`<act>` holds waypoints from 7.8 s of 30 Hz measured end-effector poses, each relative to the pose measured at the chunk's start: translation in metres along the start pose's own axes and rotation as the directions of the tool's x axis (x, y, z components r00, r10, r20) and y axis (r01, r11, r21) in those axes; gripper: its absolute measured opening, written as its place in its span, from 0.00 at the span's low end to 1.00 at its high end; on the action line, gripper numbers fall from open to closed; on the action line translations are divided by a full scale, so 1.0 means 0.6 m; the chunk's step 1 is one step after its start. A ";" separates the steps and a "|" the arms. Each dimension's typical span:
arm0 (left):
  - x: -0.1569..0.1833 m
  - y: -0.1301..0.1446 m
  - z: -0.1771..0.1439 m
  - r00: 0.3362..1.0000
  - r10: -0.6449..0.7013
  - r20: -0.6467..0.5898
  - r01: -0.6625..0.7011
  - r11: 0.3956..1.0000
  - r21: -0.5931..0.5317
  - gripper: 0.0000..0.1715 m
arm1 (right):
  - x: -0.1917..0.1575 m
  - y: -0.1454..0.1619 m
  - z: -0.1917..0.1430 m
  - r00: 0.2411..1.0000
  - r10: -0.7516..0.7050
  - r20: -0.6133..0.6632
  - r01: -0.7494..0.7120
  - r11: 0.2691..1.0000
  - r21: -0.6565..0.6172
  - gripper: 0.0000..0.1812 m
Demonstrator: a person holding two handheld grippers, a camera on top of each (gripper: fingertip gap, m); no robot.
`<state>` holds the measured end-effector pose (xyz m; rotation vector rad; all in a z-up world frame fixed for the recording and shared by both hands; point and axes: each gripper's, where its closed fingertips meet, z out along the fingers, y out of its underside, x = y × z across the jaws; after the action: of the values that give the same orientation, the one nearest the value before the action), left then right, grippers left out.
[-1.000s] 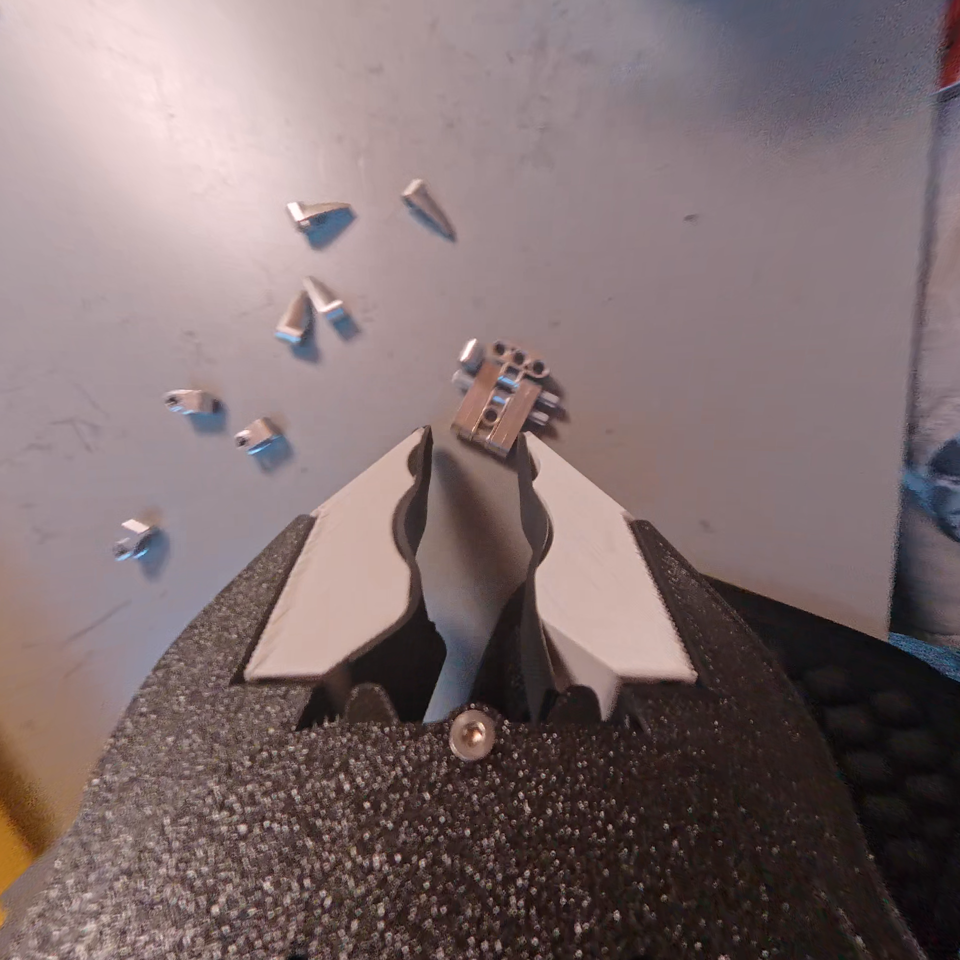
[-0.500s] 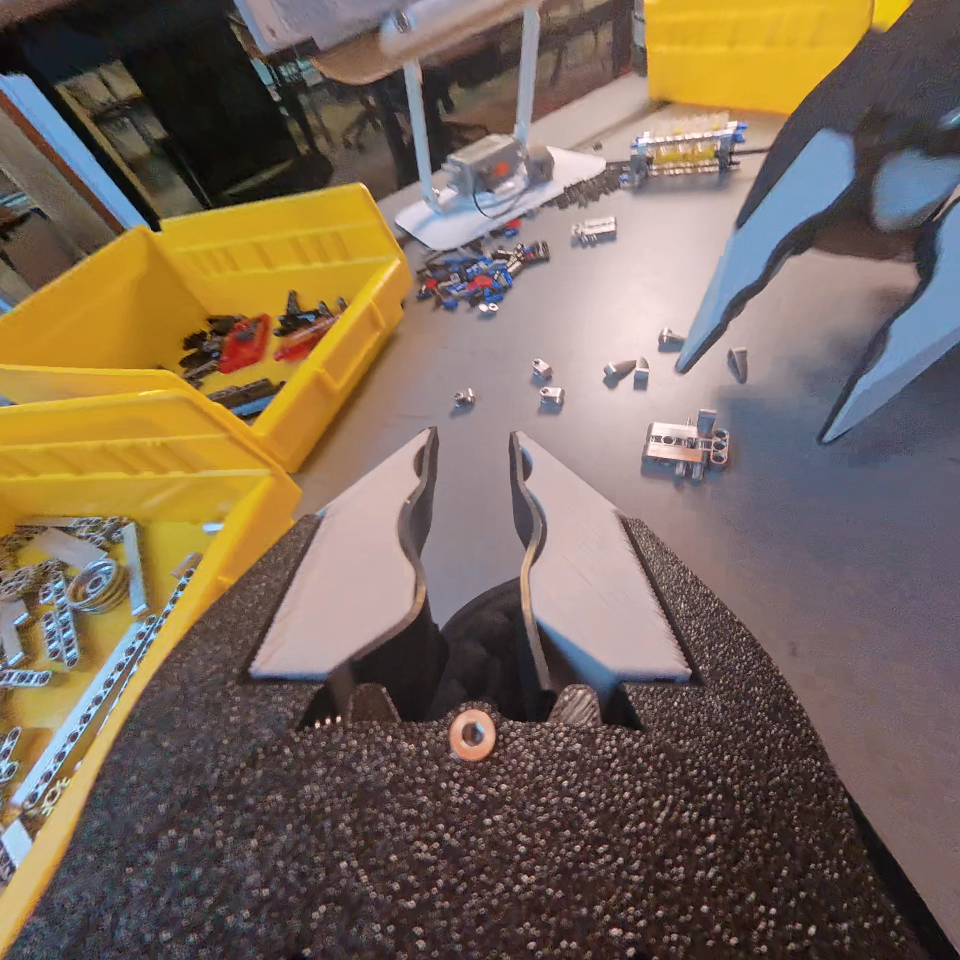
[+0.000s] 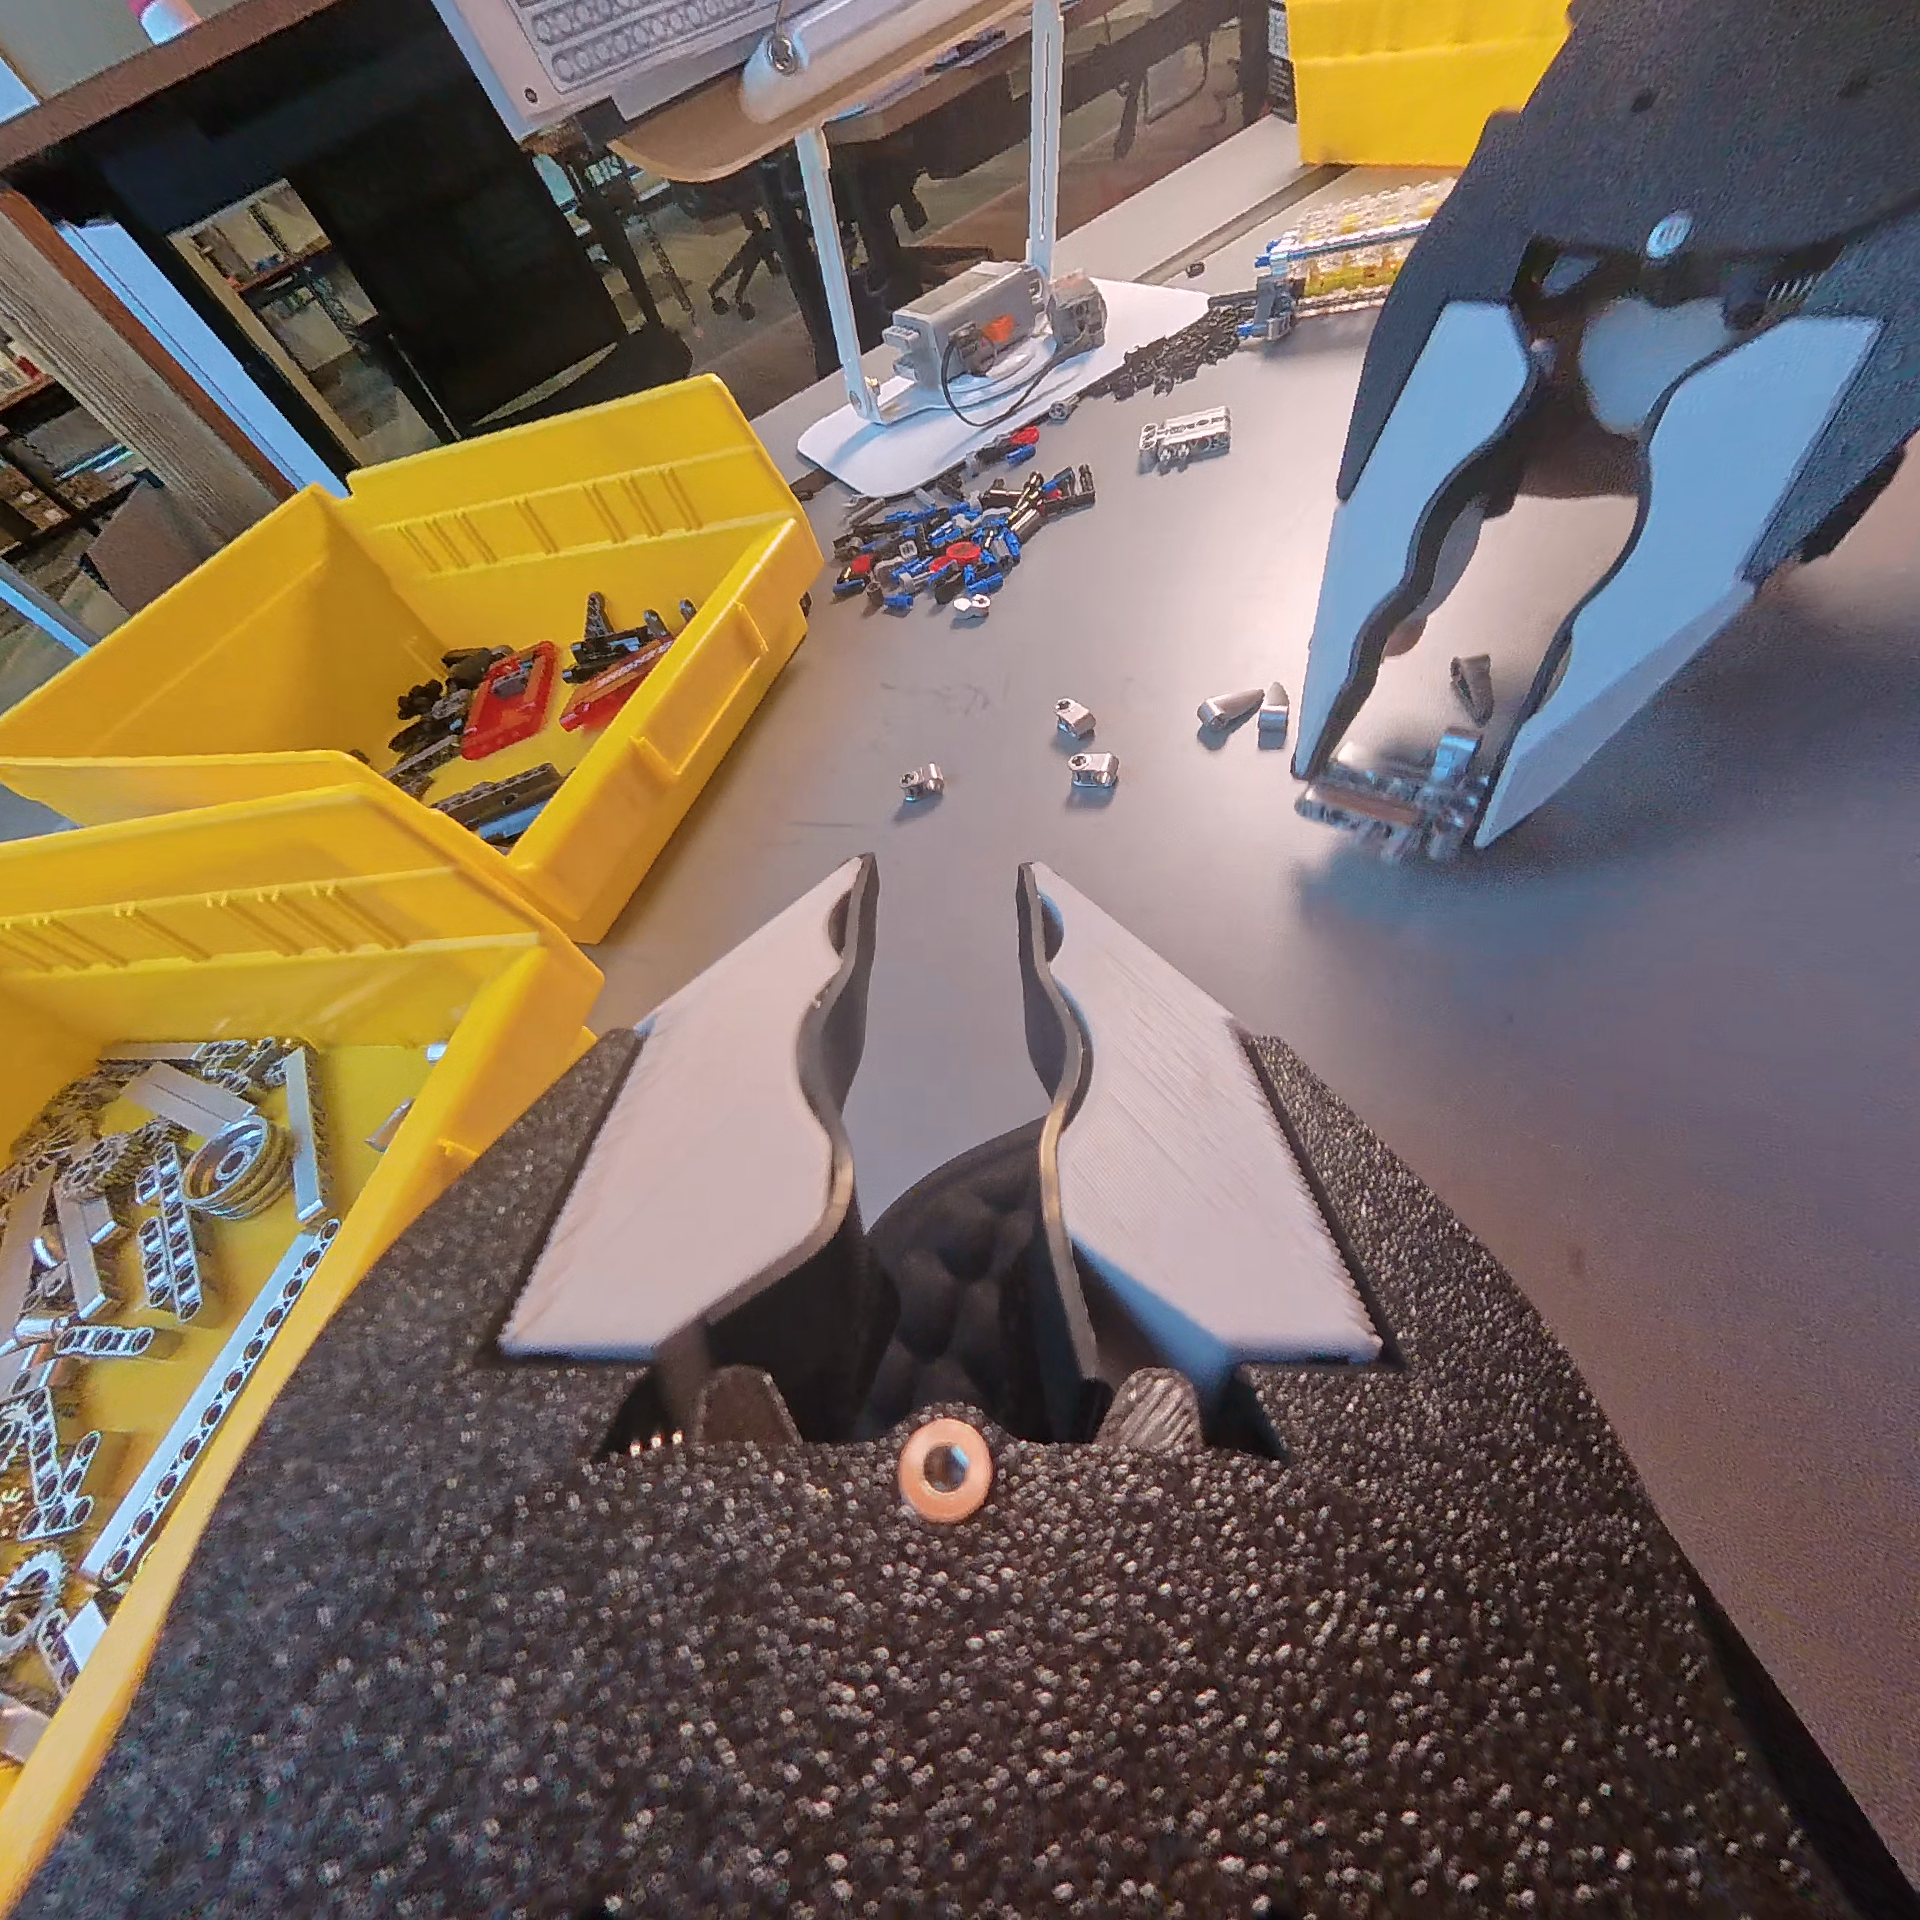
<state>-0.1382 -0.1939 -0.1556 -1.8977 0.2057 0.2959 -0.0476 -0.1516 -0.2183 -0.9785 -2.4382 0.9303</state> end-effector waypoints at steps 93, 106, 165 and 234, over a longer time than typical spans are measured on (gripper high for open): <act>0.038 -0.019 0.266 0.952 -0.152 -0.264 0.032 0.912 -0.409 0.00 | -0.074 0.149 -0.328 0.793 0.436 -0.425 -0.230 0.861 0.454 0.27; -0.048 -0.006 0.310 0.985 -0.141 -0.098 0.088 0.906 -0.413 0.16 | -0.075 0.149 -0.325 0.796 0.431 -0.425 -0.232 0.865 0.445 0.26; -0.002 -0.037 0.240 0.955 -0.199 -0.222 0.138 0.955 -0.264 0.19 | 0.104 0.096 -0.515 0.403 0.507 -0.762 -0.060 0.846 0.530 0.37; -0.019 -0.005 0.345 0.942 -0.143 -0.303 0.028 0.935 -0.354 0.30 | 0.031 0.178 -0.296 0.696 0.383 -0.607 -0.186 0.913 0.363 0.33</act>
<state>-0.1695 0.0018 -0.2161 -2.2952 0.3055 -0.0514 0.0848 -0.0011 -0.1623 -1.3320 -1.5276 0.7919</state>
